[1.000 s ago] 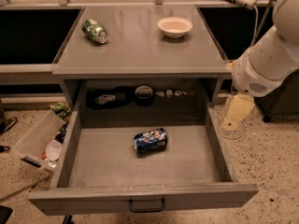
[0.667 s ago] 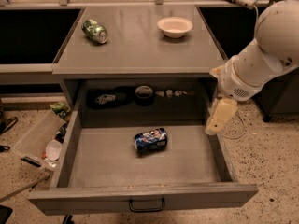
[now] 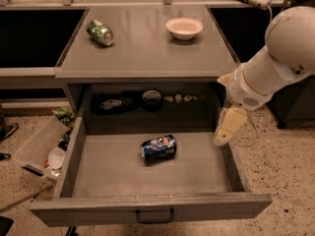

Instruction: Pick pepsi can from top drawer and place on counter

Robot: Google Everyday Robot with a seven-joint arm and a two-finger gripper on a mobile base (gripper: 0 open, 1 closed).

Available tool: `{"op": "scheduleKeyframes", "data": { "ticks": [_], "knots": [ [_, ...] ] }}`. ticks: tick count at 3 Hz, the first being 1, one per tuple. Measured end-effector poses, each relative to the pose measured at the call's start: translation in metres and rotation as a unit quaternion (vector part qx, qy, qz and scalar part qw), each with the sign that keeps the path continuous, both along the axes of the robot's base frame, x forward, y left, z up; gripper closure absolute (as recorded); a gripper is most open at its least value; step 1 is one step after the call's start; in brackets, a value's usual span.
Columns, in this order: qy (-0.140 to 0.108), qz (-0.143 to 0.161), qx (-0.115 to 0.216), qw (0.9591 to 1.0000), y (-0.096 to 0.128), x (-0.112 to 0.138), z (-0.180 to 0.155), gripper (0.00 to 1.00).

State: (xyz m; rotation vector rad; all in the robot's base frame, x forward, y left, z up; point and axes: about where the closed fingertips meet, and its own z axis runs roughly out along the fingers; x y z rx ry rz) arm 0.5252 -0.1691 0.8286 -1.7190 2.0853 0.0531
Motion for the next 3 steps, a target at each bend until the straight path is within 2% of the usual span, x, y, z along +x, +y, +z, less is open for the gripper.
{"op": "scheduleKeyframes", "data": {
  "ticks": [1,2,3],
  "knots": [
    [0.021,0.033,0.036,0.9986,0.038,-0.008,-0.037,0.0],
    [0.04,0.076,0.07,0.9938,0.09,-0.017,-0.074,0.0],
    [0.035,0.129,0.1,0.9859,0.164,-0.01,-0.127,0.0]
  ]
}}
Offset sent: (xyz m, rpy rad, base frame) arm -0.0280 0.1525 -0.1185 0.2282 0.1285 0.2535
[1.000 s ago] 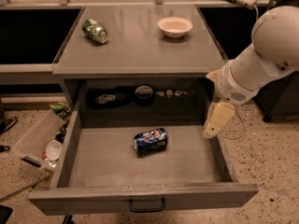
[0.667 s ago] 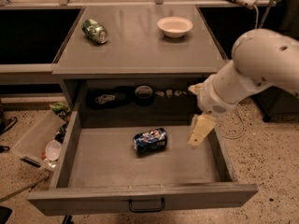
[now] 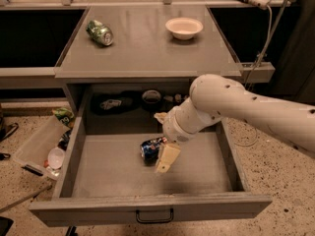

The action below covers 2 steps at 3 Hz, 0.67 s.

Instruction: Pick pepsi can from top drawer and place on counter

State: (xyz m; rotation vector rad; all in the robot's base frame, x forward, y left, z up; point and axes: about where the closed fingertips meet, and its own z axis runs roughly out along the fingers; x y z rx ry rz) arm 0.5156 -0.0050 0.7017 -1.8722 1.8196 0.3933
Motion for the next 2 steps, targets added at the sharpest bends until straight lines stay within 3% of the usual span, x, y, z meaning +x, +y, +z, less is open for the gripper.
{"op": "scheduleKeyframes", "data": {
  "ticks": [2],
  "knots": [
    [0.009,0.003,-0.001,1.0,0.003,0.001,-0.01,0.0]
  ]
}}
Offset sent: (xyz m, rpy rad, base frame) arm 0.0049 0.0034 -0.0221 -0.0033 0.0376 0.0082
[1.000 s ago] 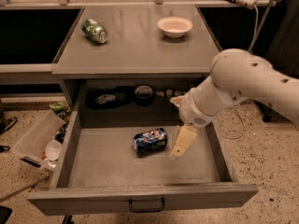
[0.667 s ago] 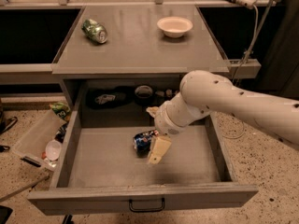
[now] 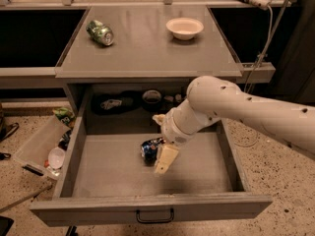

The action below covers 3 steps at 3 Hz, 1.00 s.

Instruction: Pick pepsi can from top drawer and place on counter

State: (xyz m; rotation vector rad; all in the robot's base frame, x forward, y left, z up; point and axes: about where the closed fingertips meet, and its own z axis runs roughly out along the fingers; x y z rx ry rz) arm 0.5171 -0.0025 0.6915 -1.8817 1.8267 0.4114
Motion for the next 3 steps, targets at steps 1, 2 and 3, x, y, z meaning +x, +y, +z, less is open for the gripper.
{"op": "scheduleKeyframes", "data": {
  "ticks": [1,2,3],
  "knots": [
    [0.015,0.011,-0.001,0.9998,0.009,0.009,-0.023,0.0],
    [0.025,0.011,-0.007,0.9996,0.011,0.022,-0.048,0.0],
    [0.037,0.005,-0.017,0.9992,0.011,0.032,-0.073,0.0]
  ]
}}
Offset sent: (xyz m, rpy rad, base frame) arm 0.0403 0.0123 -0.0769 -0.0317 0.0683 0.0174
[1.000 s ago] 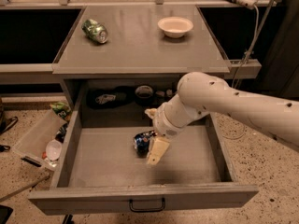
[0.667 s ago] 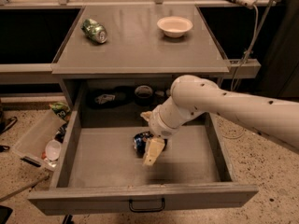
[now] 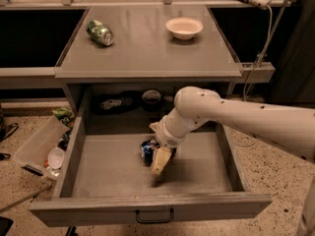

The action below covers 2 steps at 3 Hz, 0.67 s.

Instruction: Pick pepsi can from top drawer and place on counter

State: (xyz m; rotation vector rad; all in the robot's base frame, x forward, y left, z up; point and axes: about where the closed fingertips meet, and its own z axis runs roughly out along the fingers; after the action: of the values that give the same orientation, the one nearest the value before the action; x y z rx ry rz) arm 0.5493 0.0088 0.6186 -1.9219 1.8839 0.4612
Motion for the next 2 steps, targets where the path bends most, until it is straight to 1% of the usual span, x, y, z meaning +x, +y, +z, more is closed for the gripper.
{"op": "scheduleKeyframes", "data": {
  "ticks": [1,2],
  "knots": [
    [0.001,0.0,-0.001,1.0,0.0,0.0001,-0.0019,0.17],
    [0.001,0.0,-0.001,1.0,0.0001,0.0001,-0.0019,0.41]
  ]
}}
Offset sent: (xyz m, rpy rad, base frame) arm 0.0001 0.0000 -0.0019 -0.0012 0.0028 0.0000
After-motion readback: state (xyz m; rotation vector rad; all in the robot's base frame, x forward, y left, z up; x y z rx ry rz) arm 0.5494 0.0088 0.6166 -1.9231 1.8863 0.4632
